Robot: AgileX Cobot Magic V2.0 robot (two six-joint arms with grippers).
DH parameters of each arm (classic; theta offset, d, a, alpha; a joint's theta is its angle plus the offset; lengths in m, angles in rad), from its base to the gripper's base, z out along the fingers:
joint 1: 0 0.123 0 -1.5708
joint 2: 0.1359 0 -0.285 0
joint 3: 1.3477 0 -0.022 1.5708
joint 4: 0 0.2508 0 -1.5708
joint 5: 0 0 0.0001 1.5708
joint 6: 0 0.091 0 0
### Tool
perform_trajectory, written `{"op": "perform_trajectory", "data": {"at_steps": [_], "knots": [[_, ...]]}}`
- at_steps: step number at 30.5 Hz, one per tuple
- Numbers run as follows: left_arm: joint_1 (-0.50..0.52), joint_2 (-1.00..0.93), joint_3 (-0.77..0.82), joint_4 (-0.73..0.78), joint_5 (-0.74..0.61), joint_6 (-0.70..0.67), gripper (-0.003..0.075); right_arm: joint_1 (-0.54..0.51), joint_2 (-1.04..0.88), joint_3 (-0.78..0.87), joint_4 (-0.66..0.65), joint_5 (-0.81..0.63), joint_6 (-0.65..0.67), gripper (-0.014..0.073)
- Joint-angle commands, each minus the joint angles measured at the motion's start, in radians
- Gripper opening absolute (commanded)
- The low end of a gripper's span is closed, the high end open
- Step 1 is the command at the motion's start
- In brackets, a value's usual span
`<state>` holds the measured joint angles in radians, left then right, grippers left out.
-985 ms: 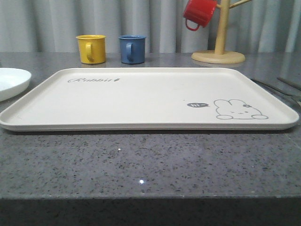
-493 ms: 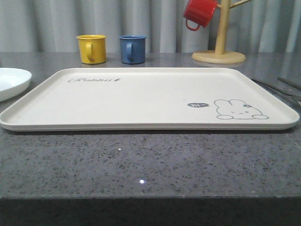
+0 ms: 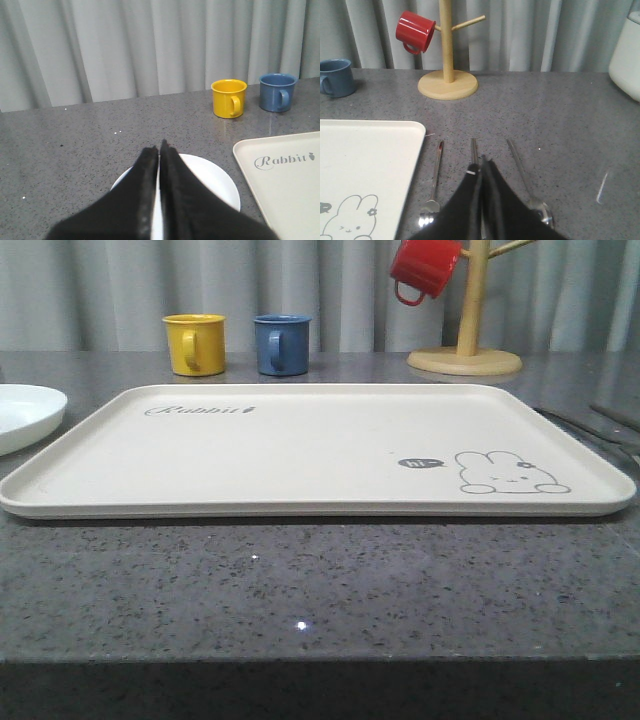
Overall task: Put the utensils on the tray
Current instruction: 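Grasp the white plate rim with the left gripper and lift it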
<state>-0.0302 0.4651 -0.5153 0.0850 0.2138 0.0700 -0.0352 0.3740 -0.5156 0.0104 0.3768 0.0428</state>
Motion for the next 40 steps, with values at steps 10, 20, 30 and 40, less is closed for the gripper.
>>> {"op": "perform_trajectory", "data": {"at_steps": [10,20,30,40], "knots": [[-0.001,0.009,-0.037,-0.004,-0.089,-0.009,0.0514,-0.005,0.014,-0.036,-0.001,-0.070,-0.004,0.0621],[-0.068,0.291,-0.206,-0.004,0.191,0.083,0.0512,-0.005,0.014,-0.036,-0.001,-0.070,-0.004,0.0621],[-0.189,0.785,-0.553,0.008,0.648,0.161,0.0512,-0.005,0.014,-0.036,-0.001,-0.070,-0.004,0.0621],[-0.189,1.106,-0.696,0.017,0.755,0.195,0.0494,-0.005,0.014,-0.036,-0.001,-0.070,-0.004,0.0621]]}}
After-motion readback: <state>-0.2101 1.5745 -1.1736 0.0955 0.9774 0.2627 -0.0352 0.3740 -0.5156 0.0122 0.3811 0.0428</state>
